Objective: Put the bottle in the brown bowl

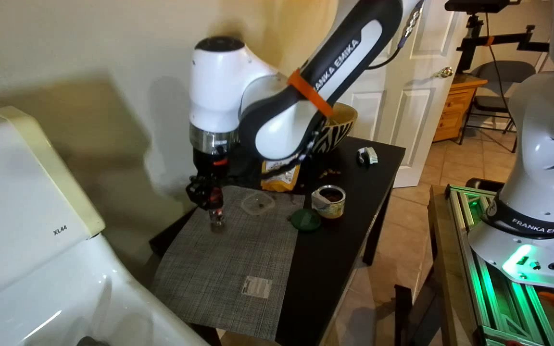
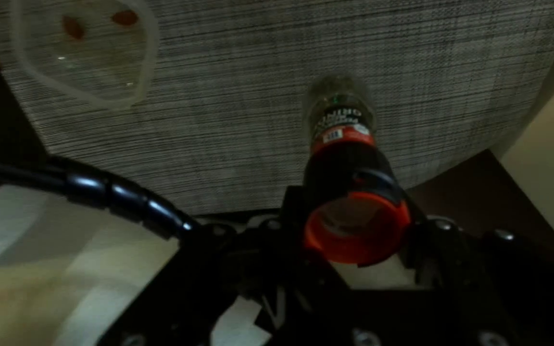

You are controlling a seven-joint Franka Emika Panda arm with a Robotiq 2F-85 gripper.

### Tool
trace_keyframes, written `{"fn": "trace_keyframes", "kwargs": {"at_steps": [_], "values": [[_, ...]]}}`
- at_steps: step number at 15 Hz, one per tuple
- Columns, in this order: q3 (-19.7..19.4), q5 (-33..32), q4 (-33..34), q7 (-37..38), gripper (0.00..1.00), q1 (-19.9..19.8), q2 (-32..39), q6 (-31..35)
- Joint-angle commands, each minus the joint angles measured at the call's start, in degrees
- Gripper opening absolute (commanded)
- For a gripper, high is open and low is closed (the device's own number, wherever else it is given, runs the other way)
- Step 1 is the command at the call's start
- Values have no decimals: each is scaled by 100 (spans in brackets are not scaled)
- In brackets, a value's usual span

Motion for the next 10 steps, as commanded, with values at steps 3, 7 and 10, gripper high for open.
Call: {"fn": "trace_keyframes", "kwargs": {"at_steps": [3,7,10], "values": [[-200,-1066,130,809,21,-533,-1404,-2340],[-132,-1187,259,706,21,-1529,-2044,-3537],[-264,-478,-34,-98,21,-2361,-2506,-3262]]}}
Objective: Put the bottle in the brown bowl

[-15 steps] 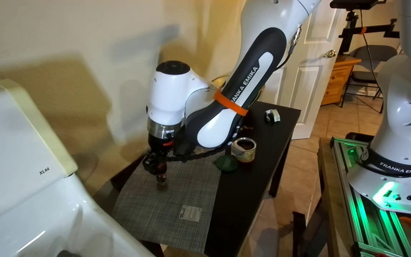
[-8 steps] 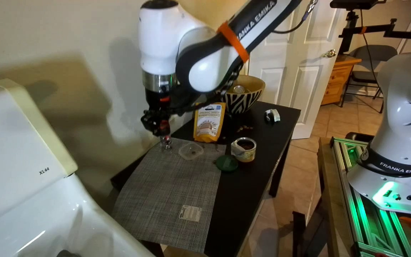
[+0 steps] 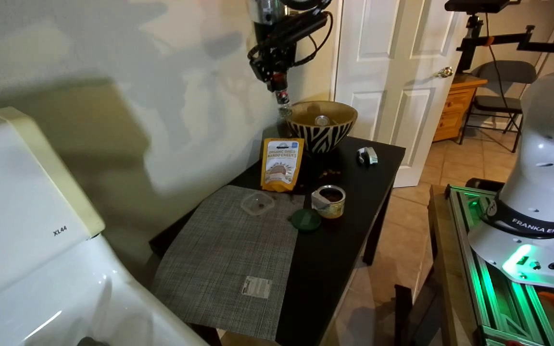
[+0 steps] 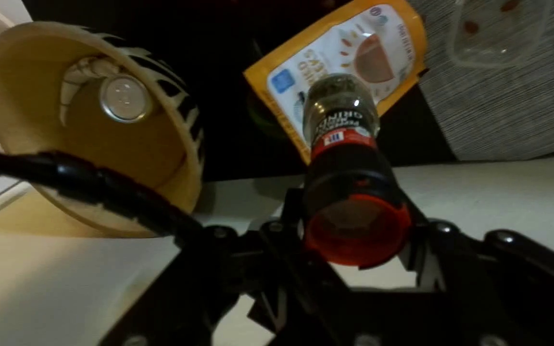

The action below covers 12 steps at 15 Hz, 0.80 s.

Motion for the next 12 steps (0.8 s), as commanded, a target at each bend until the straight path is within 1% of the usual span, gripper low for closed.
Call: {"fn": "trace_keyframes", "kwargs": {"at_steps": [1,2,3,4,5,6,8,9,10,12], "values": [[37,885,-517,-1001,21,-833,-457,587],[211,435,-87,-562,46,-800,-201,143],[175,648,-173,-850,46,-971,-270,312],[155,744,-252,-982,46,-1060,-305,410],[157,777,-302,-1008,21,-1076,-318,449],[153,689,-305,-902,21,-1111,-296,536],[52,602,-145,-876,21,-1291,-205,474],[-18,451,-104,-770,21,-1407,-201,539],[-86,183,-106,-513,21,-1525,-211,683],[-266,-56,-99,-231,21,-1802,-225,845]]}}
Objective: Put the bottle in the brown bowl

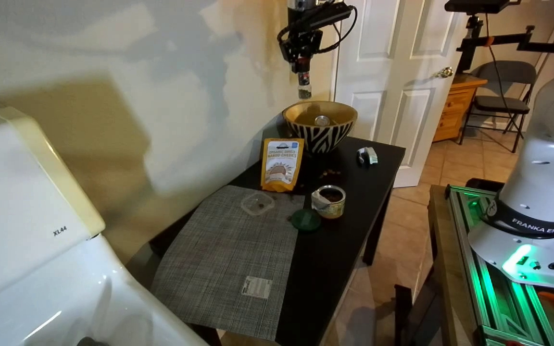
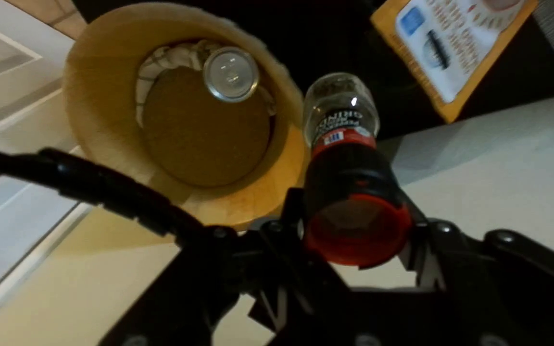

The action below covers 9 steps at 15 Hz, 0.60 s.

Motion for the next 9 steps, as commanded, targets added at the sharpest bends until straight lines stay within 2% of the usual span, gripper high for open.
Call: {"fn": "trace_keyframes", "kwargs": {"at_steps": [1,5,9], "values": [[-254,-374,33,578,21,-466,22,335],[-601,-687,-216,1443,21,-906,159,866],[-899,-1082,-291,2608,21,-1099,665,1579]]}}
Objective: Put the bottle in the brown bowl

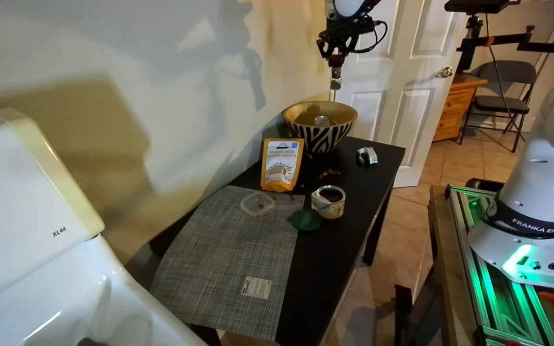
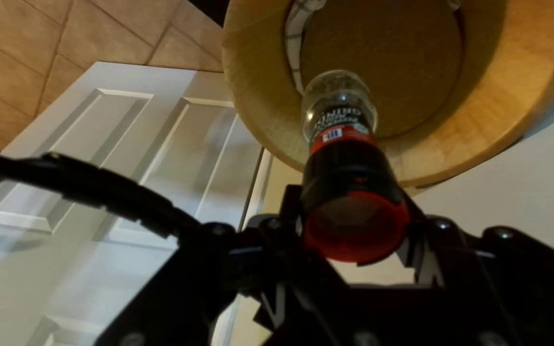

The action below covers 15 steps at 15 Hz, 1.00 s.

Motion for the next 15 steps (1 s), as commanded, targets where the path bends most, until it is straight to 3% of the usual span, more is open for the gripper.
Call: {"fn": "trace_keyframes", "kwargs": {"at_steps": [1,10,15], "values": [[-210,-371,-26,1238,21,-77,535,675],[-492,446,930,721,21,-15,2334,891],[-619,446,1065,587,21,166,2687,890]]}}
